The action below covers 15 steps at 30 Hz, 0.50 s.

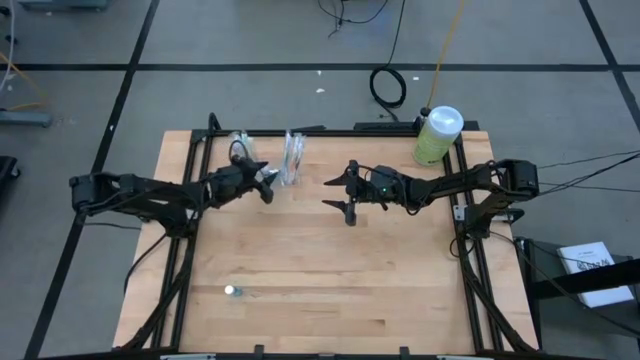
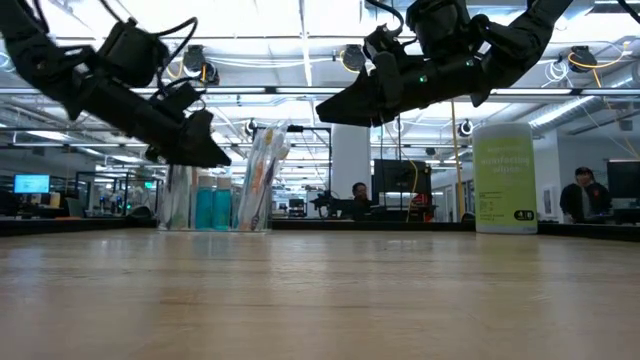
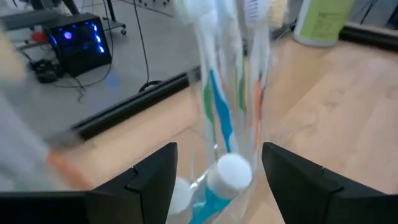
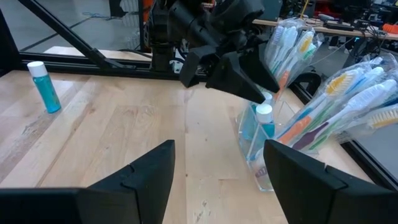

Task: Pick & Place toothbrushing station
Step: Adjust the mouthwashes in the transparent organizer

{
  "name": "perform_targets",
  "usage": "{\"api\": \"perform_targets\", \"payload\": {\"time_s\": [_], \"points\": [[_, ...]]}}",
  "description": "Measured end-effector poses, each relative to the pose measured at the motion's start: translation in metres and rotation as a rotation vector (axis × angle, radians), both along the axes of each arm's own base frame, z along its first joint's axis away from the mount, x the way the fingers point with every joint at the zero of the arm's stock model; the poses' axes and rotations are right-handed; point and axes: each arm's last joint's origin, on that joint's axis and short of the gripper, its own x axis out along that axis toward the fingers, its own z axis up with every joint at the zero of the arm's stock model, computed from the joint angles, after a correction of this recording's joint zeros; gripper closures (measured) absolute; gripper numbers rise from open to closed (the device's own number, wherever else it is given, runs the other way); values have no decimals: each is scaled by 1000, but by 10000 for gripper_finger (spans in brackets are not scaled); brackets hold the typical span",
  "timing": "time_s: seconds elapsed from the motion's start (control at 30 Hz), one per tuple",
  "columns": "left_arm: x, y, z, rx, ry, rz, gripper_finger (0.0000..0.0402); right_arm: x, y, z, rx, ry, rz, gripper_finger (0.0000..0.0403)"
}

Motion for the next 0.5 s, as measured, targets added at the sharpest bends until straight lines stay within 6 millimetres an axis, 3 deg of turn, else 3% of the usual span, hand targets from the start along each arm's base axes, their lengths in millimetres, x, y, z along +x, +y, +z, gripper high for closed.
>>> {"api": "perform_targets", "payload": {"time_s": [0.27,0.5], "points": [[26,-2,32,77,159,-57,160,0,0,0,-2,1,0,165],[23,-5,28,33,352,3,160,0,0,-1,0,7,4,165]]}}
